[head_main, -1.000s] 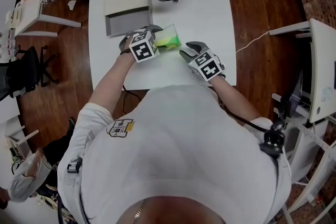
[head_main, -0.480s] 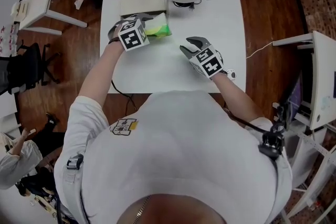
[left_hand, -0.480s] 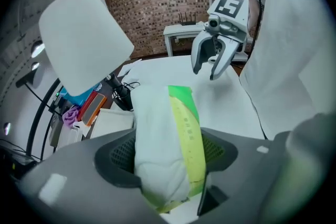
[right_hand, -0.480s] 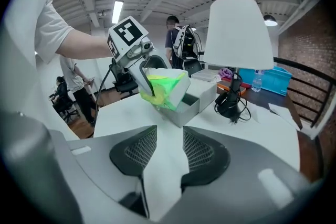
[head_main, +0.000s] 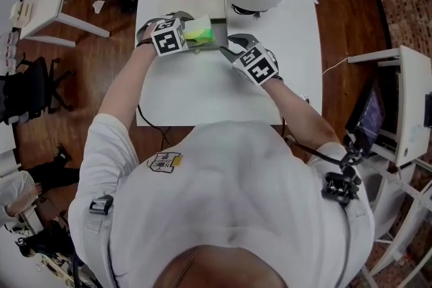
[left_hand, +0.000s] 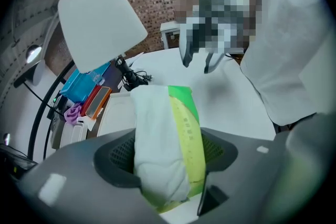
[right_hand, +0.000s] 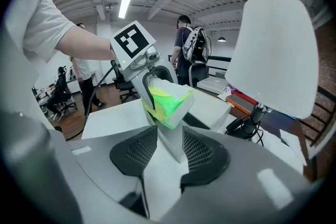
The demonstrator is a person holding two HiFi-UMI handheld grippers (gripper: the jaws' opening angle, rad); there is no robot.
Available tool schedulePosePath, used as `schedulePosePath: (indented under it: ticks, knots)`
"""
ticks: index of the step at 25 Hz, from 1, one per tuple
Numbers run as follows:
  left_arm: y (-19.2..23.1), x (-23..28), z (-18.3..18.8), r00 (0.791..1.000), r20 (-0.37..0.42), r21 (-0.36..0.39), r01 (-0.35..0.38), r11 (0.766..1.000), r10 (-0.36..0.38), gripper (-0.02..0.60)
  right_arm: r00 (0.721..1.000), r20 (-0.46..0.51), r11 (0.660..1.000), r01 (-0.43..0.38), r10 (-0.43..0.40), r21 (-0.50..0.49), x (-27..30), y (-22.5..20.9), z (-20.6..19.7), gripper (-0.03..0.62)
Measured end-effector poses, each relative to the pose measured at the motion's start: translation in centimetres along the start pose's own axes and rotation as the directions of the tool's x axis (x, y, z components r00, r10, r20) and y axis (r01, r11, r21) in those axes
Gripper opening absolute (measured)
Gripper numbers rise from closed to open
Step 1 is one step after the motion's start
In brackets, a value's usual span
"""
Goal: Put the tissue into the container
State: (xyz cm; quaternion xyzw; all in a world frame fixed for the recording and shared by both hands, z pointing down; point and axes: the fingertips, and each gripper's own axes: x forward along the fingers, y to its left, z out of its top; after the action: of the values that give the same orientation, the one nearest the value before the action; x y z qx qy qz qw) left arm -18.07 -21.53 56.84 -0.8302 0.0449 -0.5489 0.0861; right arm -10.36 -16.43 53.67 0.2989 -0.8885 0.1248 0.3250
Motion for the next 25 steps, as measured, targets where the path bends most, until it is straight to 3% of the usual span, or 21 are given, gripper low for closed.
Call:
schedulePosePath:
  ticks: [10,19,25]
  knots:
    - [0.3,2.8,-3.5,0.997,-0.034,0.041,0.075,0.996,-0.074,0.301,0.997,-0.073,1.000,-0.027,0.026,-0.007,5.2,-0.2,1.4,0.147]
    - [-0.8,5.1,-4.1,0.992,-0.041,0.085,0.121,0.989,-0.118,0.301,0.991,-0.123,0.999,-0.048,0.045,-0.022,8.0,0.0,1.4,0.147]
    - [-0.9,6.9,-5.0,0.987,-0.059,0.073,0.154,0.985,-0.150,0.301,0.986,-0.159,0.997,-0.062,0.055,-0.040,9.8,-0.3,1.2,0.146]
